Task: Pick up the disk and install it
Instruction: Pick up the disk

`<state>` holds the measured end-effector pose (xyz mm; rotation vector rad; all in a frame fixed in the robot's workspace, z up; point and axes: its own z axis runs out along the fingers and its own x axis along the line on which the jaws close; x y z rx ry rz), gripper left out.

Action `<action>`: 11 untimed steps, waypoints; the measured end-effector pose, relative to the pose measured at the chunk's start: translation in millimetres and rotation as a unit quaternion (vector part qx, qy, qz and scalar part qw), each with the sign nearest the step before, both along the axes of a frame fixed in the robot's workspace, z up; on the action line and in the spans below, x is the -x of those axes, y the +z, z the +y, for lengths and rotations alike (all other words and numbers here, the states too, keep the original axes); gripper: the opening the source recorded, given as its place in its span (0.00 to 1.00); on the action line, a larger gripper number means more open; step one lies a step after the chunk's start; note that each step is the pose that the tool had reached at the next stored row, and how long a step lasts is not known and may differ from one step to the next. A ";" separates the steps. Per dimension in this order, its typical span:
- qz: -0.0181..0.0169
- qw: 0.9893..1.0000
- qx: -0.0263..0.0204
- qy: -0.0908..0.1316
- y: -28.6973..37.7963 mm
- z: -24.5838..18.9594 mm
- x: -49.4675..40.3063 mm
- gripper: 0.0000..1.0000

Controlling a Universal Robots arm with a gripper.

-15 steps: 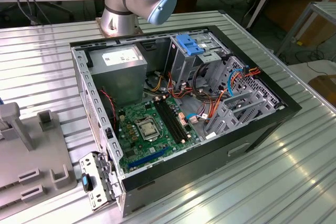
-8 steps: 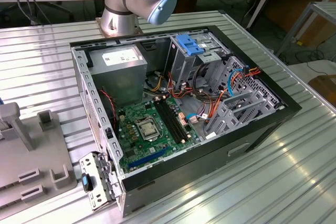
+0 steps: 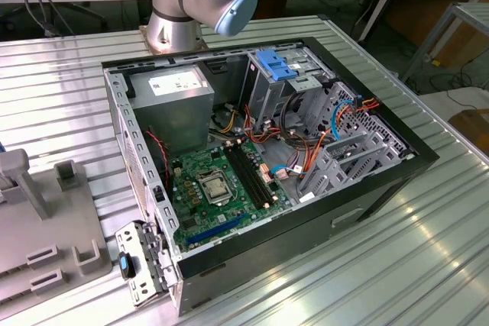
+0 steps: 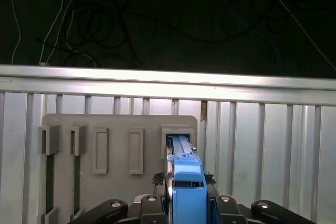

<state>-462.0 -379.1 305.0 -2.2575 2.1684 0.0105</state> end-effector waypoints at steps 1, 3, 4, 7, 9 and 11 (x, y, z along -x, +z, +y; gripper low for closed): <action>0.000 1.000 0.000 0.000 0.8 0.0 0.0 0.37; 0.000 1.000 0.000 0.000 2.1 0.0 0.0 0.37; 0.000 1.000 0.000 0.000 2.8 0.0 0.0 0.37; 0.000 1.000 0.000 0.000 5.8 0.0 0.0 0.37; 0.000 1.000 0.000 0.000 7.6 0.0 0.0 0.37; 0.000 1.000 0.000 0.000 9.2 0.0 0.0 0.37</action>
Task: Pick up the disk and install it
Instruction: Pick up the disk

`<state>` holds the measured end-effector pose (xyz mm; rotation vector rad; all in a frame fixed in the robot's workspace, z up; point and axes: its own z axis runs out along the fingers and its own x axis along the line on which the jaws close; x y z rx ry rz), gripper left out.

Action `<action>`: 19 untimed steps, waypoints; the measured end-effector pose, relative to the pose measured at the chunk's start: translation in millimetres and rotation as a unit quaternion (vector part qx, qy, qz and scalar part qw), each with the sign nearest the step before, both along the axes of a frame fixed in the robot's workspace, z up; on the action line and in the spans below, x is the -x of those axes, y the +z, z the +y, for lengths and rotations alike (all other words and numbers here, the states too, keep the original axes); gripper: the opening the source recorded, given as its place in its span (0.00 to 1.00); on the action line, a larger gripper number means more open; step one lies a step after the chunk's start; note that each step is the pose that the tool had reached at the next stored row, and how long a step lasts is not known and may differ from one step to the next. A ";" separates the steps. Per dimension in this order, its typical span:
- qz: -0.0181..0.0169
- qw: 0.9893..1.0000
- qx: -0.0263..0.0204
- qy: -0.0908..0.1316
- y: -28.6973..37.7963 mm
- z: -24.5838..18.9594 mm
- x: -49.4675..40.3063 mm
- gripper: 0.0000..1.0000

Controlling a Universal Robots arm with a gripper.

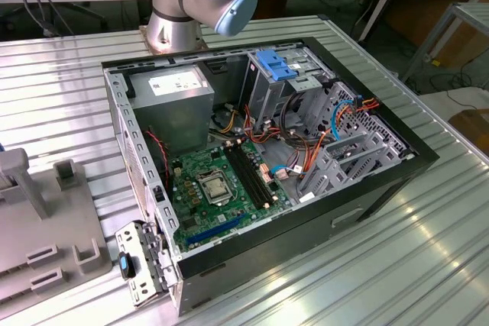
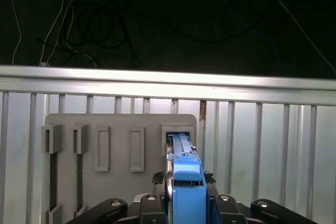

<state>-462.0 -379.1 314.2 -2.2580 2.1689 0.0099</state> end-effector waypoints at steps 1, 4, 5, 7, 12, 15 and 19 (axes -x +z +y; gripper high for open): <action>0.000 1.000 0.000 0.000 0.8 0.0 0.0 0.37; 0.000 1.000 0.000 0.000 2.8 0.0 0.0 0.37; 0.000 1.000 0.000 0.000 2.8 0.0 0.0 0.37; 0.000 1.000 0.000 0.000 2.8 0.0 0.0 0.37; 0.000 1.000 0.000 0.000 15.5 0.0 0.0 0.37; 0.000 1.000 0.000 0.000 22.6 0.0 0.0 0.37; 0.000 1.000 0.000 0.000 29.7 0.0 0.0 0.37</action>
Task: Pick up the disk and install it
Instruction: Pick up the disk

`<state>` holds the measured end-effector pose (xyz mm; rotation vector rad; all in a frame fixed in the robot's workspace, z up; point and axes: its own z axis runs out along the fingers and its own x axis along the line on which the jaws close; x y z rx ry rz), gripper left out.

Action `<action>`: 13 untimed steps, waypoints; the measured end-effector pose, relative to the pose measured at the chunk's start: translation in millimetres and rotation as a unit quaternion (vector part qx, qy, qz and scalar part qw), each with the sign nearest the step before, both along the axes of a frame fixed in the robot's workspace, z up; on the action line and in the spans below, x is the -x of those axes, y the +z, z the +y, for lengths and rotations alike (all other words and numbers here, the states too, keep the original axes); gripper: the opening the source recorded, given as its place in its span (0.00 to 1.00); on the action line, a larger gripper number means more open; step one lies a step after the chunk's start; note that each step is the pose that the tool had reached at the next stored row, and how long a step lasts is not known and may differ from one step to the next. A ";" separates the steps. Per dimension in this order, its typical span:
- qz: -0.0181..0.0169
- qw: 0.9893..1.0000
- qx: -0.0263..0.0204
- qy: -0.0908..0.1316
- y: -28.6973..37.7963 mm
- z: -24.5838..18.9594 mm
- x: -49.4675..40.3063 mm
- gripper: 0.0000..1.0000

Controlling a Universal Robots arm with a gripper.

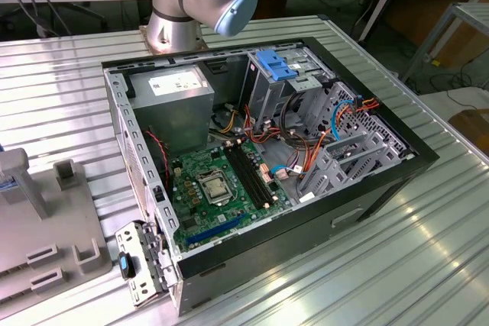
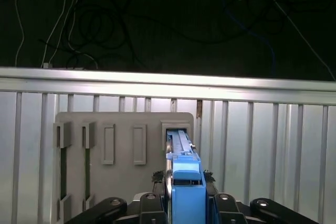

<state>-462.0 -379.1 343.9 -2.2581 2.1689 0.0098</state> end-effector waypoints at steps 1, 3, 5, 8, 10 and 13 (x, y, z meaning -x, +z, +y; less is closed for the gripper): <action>0.000 1.000 0.000 0.000 3.7 0.0 0.0 0.37; 0.000 1.000 0.000 0.000 8.8 0.0 0.0 0.37; 0.000 1.000 0.000 0.000 12.0 0.0 0.0 0.37; 0.000 1.000 0.000 0.000 17.2 0.0 0.0 0.37; 0.000 1.000 0.000 0.000 20.6 0.0 0.0 0.37; 0.000 1.000 0.000 0.000 27.6 0.0 0.0 0.37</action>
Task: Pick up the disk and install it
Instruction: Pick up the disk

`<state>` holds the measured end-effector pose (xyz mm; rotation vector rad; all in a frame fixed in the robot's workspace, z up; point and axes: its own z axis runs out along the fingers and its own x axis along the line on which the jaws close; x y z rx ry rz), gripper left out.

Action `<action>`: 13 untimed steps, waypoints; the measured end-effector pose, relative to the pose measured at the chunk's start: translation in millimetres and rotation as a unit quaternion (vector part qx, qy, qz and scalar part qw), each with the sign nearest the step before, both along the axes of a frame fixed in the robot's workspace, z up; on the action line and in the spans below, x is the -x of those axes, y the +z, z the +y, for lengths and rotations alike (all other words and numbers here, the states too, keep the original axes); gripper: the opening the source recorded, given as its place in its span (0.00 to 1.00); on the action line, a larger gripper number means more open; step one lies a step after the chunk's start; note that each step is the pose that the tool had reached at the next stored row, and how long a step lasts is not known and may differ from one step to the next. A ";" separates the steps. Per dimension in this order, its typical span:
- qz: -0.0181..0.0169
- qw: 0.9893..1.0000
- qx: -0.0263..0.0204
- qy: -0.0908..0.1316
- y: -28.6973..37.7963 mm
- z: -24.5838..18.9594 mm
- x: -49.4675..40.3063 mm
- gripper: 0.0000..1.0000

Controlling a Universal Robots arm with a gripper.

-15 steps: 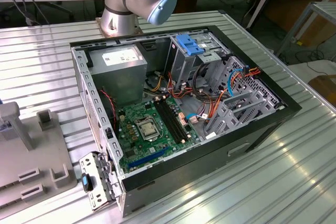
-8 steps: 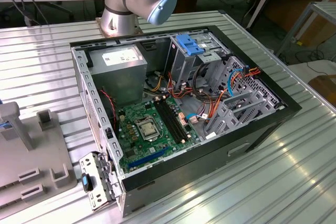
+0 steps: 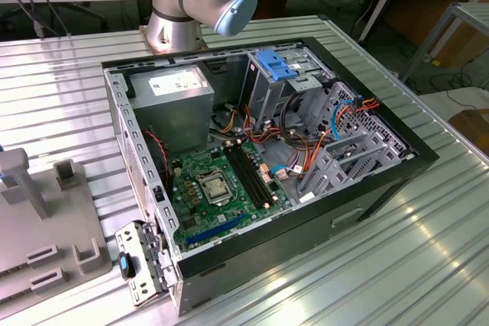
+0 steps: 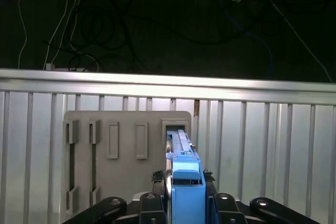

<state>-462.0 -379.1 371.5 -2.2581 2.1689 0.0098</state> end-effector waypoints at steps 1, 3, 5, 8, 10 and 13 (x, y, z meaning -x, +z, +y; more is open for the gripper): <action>0.000 1.000 0.000 0.000 2.1 0.0 0.0 0.37; 0.000 1.000 0.000 0.000 9.1 0.0 0.0 0.37; 0.000 1.000 0.000 0.000 18.6 0.0 0.0 0.37; 0.000 1.000 0.000 0.000 26.2 0.0 0.0 0.37; 0.000 1.000 0.000 0.000 32.5 0.0 0.0 0.37; 0.000 1.000 0.000 0.000 39.4 0.0 0.0 0.37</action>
